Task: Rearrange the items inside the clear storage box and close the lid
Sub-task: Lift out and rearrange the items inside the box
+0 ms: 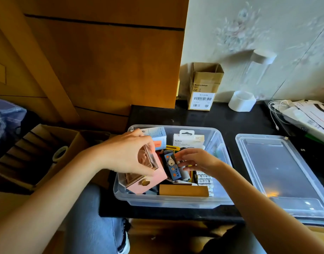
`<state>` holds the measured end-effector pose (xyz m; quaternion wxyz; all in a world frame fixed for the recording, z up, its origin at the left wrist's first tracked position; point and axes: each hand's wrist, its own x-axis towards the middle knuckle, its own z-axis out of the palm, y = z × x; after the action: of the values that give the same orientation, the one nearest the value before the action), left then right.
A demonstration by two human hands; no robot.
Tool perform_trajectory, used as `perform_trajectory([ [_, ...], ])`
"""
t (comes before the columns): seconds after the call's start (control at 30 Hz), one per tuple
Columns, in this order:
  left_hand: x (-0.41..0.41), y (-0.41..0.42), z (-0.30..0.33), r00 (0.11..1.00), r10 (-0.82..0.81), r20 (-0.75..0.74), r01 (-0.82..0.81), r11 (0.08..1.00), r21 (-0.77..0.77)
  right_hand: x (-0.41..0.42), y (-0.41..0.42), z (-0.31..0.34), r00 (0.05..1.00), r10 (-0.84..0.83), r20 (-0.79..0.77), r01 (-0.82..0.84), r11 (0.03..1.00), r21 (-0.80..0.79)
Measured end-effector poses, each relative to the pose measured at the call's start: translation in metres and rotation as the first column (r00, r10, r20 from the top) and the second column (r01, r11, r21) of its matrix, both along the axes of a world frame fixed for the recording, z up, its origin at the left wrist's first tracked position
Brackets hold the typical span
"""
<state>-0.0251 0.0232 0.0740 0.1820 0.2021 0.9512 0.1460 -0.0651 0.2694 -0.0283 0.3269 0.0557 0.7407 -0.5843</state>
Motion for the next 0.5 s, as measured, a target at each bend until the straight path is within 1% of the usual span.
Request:
perform_trajectory([
  [0.03, -0.002, 0.003, 0.0, 0.999, 0.031, 0.021, -0.032, 0.999, 0.034, 0.002, 0.003, -0.001, 1.0, 0.008, 0.006, -0.007, 0.999, -0.039],
  [0.1, -0.003, 0.013, 0.0, 0.996, 0.058, 0.069, -0.062, 0.996, 0.07, 0.002, 0.005, -0.005, 1.0, 0.016, -0.012, -0.017, 0.998, -0.053],
  [0.2, -0.003, 0.026, -0.005, 0.996, 0.024, 0.086, -0.032, 0.994, 0.104, 0.001, 0.003, -0.009, 0.999, -0.019, -0.04, 0.019, 1.0, -0.017],
  [0.3, -0.003, 0.026, -0.008, 0.992, -0.037, 0.122, 0.028, 0.997, 0.077, 0.002, 0.002, -0.01, 0.998, -0.05, -0.049, 0.053, 0.996, 0.072],
  [0.33, -0.003, 0.023, -0.01, 0.99, -0.047, 0.132, 0.038, 0.997, 0.07, 0.001, 0.002, -0.01, 0.997, -0.063, -0.049, 0.067, 0.995, 0.076],
  [0.4, -0.001, 0.018, -0.011, 0.993, -0.019, 0.12, 0.006, 0.994, 0.108, 0.0, 0.002, -0.01, 0.994, -0.1, -0.051, 0.104, 0.992, 0.076],
  [0.43, 0.001, 0.016, -0.011, 0.995, 0.022, 0.099, -0.038, 0.985, 0.168, 0.0, 0.002, -0.011, 0.992, -0.115, -0.057, 0.12, 0.987, 0.108],
  [0.47, 0.001, 0.016, -0.01, 0.996, 0.067, 0.066, -0.081, 0.967, 0.241, 0.0, 0.002, -0.013, 0.989, -0.119, -0.083, 0.132, 0.975, 0.179],
  [0.5, 0.0, 0.017, -0.009, 0.995, 0.101, 0.029, -0.105, 0.948, 0.3, -0.001, 0.003, -0.016, 0.985, -0.106, -0.136, 0.142, 0.947, 0.288],
])
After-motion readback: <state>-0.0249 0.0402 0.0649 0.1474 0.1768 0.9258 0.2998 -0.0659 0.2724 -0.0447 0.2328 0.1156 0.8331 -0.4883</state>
